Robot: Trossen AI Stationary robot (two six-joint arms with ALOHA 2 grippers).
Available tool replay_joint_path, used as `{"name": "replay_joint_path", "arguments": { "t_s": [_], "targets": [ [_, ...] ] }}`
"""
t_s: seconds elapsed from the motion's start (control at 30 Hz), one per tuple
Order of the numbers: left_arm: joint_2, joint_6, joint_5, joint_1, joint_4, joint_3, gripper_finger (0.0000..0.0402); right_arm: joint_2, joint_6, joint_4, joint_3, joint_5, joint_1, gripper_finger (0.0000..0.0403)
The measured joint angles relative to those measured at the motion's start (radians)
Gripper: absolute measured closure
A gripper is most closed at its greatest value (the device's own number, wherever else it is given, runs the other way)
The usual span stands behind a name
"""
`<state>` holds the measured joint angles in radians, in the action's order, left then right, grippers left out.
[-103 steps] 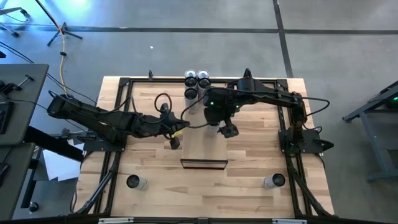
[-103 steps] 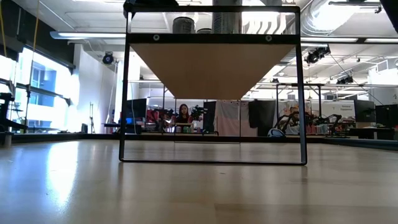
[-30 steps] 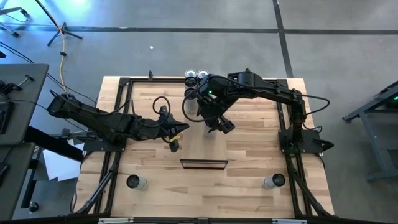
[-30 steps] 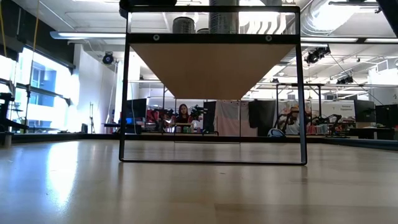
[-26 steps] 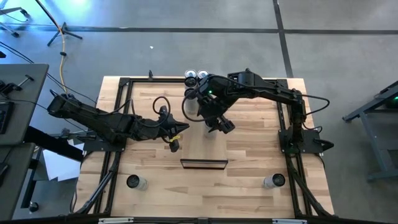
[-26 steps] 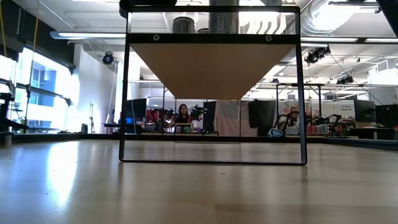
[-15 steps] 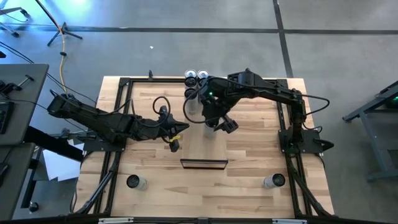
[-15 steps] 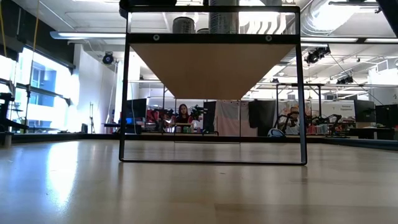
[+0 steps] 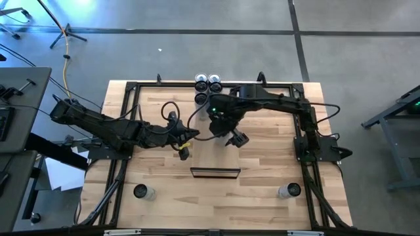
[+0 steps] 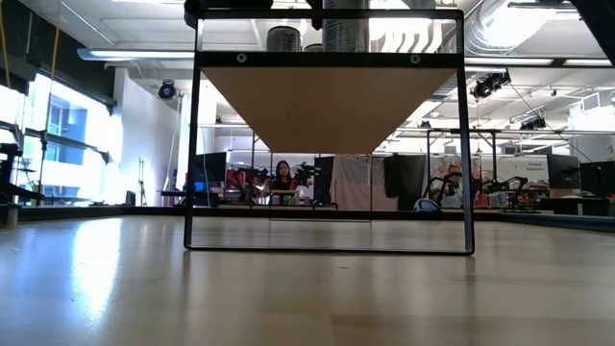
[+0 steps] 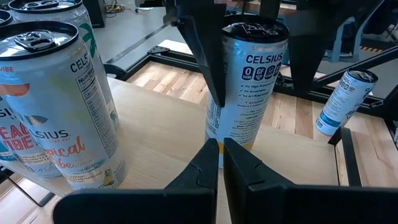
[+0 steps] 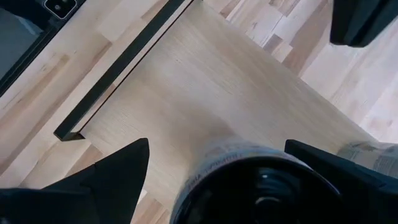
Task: Place canned beverage on shelf
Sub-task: Put the white yellow soda can on the shelf aligned with the other white yellow soda can
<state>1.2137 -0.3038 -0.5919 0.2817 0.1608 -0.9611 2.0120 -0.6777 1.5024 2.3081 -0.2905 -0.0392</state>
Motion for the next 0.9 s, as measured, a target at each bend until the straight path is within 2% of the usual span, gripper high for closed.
{"name": "replay_joint_path", "arguments": {
  "t_s": [0.17,0.27,0.67,0.77,0.9],
  "targets": [
    [0.0,0.0,0.0,0.0,0.0,0.0,0.0402,-0.001,0.0,-0.001,0.0,0.005,0.001,0.0044],
    [0.0,0.0,0.0,0.0,0.0,0.0,0.0402,-0.001,0.004,0.009,0.0,0.046,0.001,0.0054],
    [0.0,0.0,0.001,0.0,0.0,0.0,0.0401,-0.001,0.007,0.015,0.0,0.074,0.001,0.0162],
    [0.0,0.011,0.001,0.0,0.0,0.0,0.0401,-0.001,0.077,0.006,0.0,0.107,0.002,0.0163],
    [-0.013,0.064,-0.01,0.0,0.001,0.0,0.0401,-0.002,0.304,-0.012,0.0,0.193,0.003,0.0163]
  ]
}}
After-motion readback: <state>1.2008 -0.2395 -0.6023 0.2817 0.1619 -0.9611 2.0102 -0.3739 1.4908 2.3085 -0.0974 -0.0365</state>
